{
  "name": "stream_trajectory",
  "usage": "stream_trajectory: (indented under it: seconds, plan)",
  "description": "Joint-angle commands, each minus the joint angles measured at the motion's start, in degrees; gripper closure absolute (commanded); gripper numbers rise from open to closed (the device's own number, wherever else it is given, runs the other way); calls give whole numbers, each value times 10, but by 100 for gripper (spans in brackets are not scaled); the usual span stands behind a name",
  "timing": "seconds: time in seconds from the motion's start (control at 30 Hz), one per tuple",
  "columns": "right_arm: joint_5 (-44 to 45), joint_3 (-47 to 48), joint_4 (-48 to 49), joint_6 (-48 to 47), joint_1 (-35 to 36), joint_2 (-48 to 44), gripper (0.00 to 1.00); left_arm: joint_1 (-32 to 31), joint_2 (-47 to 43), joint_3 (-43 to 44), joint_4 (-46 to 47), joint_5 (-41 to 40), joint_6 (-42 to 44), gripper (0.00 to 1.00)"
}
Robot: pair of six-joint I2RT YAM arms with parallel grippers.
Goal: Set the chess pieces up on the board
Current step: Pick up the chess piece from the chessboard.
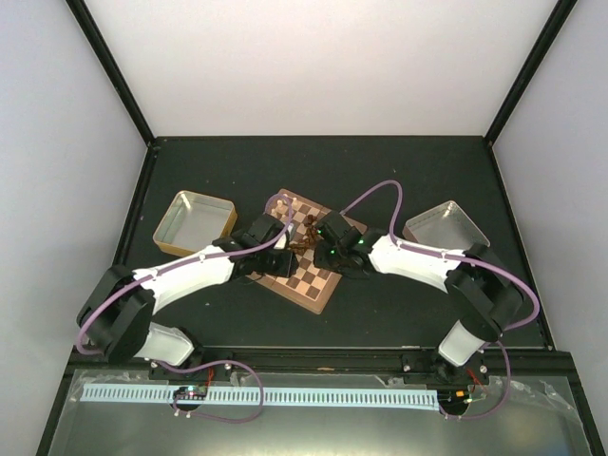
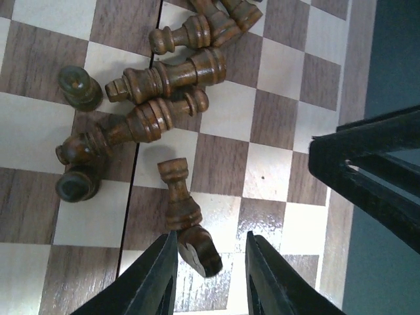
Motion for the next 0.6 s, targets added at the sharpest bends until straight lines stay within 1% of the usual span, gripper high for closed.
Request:
stream_trajectory:
  seconds: [0.0, 0.1, 0.23, 0.3, 0.47, 0.57]
  plan:
    - [19, -8, 11, 4, -5, -19, 66, -8, 21, 28, -22, -34, 9, 70]
    - [19, -12, 11, 3, -6, -21, 66, -10, 32, 30, -25, -30, 10, 73]
    - [20, -17, 13, 2, -7, -24, 66, -15, 45, 34, -33, -31, 7, 73]
    - [18, -21, 16, 2, -7, -27, 66, -16, 48, 35, -33, -30, 9, 75]
    - [-1, -33, 45, -13, -7, -37, 66, -20, 43, 36, -31, -38, 20, 92]
    - [-27, -48, 80, -31, -10, -51, 66, -21, 38, 45, -47, -44, 36, 98]
